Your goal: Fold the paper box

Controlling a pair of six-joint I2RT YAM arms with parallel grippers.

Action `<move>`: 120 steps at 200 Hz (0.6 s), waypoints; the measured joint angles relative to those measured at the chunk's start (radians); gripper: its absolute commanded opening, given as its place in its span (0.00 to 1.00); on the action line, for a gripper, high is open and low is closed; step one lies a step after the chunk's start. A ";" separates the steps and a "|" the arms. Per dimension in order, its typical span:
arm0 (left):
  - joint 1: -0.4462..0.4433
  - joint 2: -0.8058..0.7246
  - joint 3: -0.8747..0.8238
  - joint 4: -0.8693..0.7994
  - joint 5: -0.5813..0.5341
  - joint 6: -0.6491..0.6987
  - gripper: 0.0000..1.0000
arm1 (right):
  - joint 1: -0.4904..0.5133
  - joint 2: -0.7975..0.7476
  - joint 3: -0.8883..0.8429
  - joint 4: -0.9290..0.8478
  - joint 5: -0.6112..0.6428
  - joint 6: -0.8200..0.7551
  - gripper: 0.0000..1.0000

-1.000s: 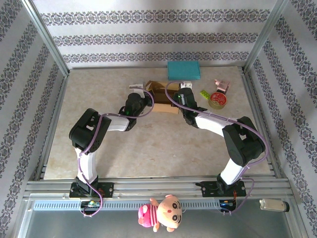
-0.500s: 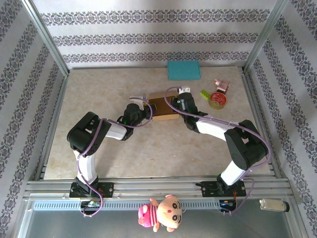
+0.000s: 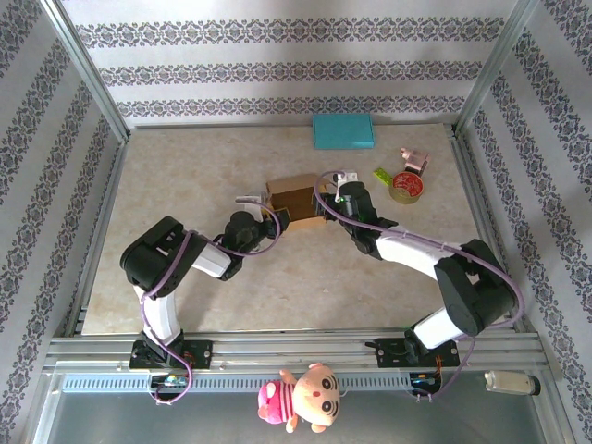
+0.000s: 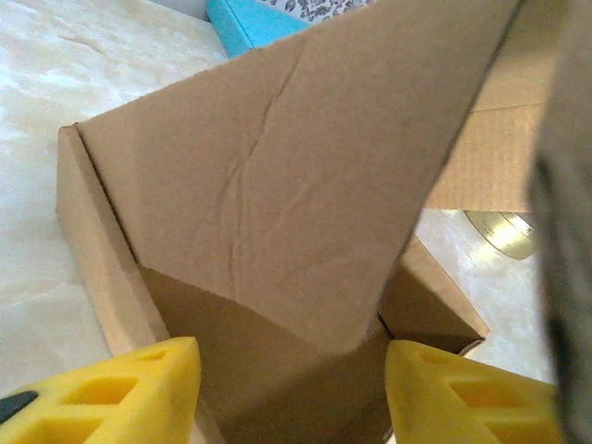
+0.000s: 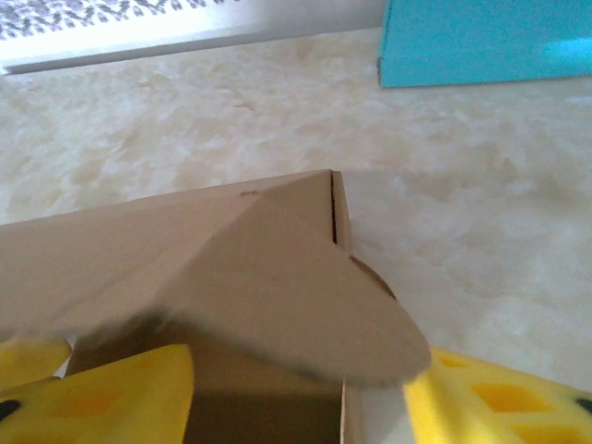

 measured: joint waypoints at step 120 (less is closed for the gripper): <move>-0.252 -0.689 -0.023 -0.428 -0.310 0.085 0.63 | -0.052 -0.396 0.005 -0.096 -0.165 -0.088 0.83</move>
